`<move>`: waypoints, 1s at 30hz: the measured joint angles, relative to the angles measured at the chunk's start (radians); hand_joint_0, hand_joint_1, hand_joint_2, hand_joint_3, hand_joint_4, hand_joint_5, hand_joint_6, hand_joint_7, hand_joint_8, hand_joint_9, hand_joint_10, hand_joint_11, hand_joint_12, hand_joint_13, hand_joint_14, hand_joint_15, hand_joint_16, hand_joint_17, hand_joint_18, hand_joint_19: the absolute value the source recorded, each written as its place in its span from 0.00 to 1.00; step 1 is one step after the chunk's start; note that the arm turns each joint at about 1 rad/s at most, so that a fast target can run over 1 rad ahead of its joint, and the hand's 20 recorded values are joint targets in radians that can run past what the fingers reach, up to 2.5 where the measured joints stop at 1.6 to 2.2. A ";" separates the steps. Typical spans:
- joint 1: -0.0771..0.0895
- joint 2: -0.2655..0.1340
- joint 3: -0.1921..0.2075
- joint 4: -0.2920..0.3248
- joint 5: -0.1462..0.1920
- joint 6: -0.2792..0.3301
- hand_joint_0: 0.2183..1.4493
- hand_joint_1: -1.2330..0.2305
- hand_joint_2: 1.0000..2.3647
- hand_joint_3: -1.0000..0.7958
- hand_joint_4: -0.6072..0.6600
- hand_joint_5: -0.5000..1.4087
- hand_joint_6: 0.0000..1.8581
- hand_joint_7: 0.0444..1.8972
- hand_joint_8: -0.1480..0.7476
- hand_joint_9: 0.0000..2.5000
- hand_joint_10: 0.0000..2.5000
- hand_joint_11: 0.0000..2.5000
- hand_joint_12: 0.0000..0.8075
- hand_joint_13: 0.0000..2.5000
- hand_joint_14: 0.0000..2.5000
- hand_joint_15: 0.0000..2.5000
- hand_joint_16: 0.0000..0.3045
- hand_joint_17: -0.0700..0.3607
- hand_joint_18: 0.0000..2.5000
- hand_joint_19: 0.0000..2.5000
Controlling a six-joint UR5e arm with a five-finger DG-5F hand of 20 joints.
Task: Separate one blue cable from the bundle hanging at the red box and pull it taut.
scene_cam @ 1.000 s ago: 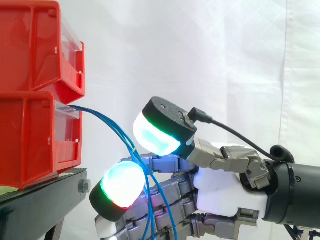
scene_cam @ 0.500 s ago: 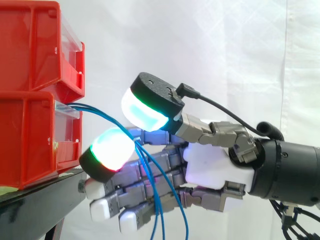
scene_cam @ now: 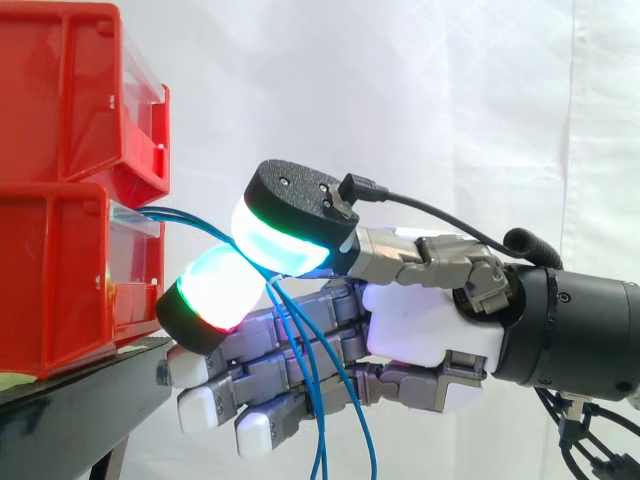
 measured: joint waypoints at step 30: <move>0.006 0.118 -0.102 -0.208 0.014 -0.033 0.27 0.50 0.00 0.28 0.61 0.17 0.44 0.50 0.50 0.35 0.01 0.29 0.45 0.31 0.01 0.20 0.15 0.40 0.30 0.24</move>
